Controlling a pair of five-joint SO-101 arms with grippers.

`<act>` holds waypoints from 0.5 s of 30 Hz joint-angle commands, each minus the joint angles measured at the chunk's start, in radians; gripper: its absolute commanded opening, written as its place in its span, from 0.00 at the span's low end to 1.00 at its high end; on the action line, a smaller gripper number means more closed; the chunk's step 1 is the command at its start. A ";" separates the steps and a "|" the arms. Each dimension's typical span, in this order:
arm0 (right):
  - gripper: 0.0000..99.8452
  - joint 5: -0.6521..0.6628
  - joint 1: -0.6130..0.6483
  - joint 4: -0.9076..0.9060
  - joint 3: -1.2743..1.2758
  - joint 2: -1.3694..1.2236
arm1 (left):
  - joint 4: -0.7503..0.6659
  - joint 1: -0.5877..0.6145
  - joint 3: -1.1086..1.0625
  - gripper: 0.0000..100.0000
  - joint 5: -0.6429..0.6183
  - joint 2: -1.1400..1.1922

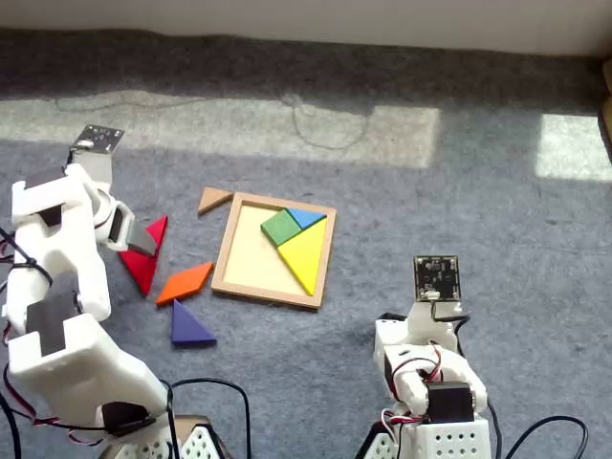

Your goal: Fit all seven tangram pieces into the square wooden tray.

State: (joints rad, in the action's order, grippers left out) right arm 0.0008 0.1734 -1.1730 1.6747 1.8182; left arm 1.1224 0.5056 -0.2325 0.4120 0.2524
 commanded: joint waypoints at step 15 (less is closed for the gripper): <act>0.01 -0.002 -0.013 -0.007 0.134 0.018 | -0.005 -0.085 0.087 0.32 -0.012 0.104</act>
State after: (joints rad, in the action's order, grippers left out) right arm 0.0008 0.1734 -1.1730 1.6747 1.8182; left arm 1.1224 0.4350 -0.1972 0.4135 0.3613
